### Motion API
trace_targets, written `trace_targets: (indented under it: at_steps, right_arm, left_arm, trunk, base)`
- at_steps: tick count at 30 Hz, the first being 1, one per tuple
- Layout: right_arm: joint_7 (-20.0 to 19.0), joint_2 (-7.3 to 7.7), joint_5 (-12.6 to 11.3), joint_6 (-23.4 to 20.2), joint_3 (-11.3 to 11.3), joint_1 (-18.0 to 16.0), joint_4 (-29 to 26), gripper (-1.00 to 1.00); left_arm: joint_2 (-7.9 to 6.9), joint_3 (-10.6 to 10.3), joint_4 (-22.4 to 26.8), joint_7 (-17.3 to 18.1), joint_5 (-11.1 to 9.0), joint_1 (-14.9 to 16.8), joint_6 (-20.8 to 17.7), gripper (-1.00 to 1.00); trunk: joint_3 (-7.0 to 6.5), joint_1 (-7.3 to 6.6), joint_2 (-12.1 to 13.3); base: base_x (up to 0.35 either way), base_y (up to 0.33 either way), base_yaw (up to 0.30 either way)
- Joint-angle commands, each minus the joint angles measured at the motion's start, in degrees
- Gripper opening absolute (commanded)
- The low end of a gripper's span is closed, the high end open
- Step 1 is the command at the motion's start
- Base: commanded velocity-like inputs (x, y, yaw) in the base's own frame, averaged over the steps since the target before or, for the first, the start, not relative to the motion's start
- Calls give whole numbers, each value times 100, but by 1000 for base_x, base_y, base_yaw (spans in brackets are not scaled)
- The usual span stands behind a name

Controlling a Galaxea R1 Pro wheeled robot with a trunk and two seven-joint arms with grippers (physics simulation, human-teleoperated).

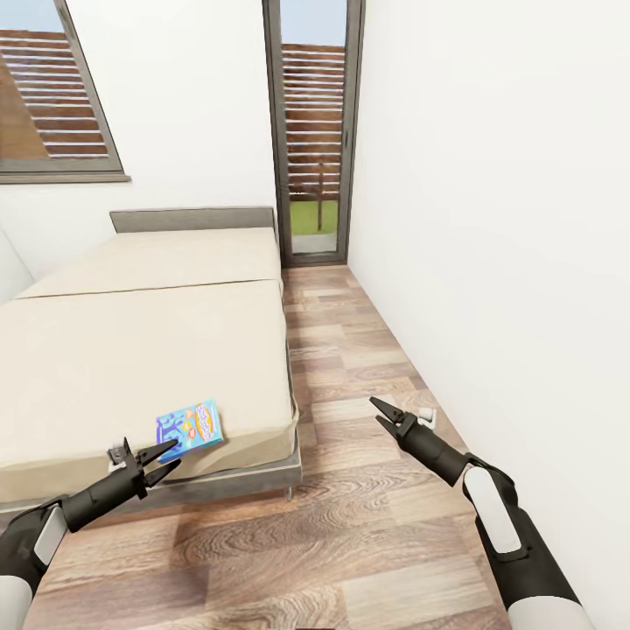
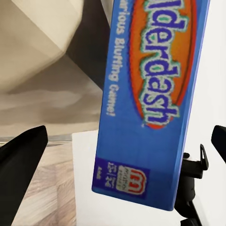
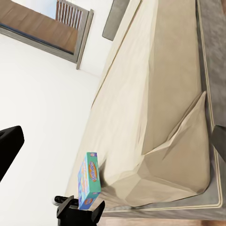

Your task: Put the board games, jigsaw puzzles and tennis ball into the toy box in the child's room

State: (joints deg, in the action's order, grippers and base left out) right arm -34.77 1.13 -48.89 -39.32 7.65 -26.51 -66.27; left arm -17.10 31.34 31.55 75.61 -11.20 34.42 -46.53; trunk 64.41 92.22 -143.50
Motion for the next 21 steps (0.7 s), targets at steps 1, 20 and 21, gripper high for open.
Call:
trace_targets:
  at_steps: [1, 20, 21]
  right_arm:
    - [-4, 0, -24, -41, 8, -3, 0, 100]
    - [-4, 1, -24, -41, 9, -3, 0, 100]
    - [-4, 1, -24, -41, 9, -3, 0, 100]
  left_arm:
    - [4, 30, 0, -11, -75, 73, 47, 100]
    - [5, 30, 0, -11, -75, 73, 47, 100]
    - [5, 30, 2, -11, -75, 73, 47, 100]
  trunk:
    - [4, -1, -2]
    - [4, -1, -2]
    - [4, -1, -2]
  base:
    - [0, 0, 0]
    - [0, 14, 0]
    - [0, 1, 0]
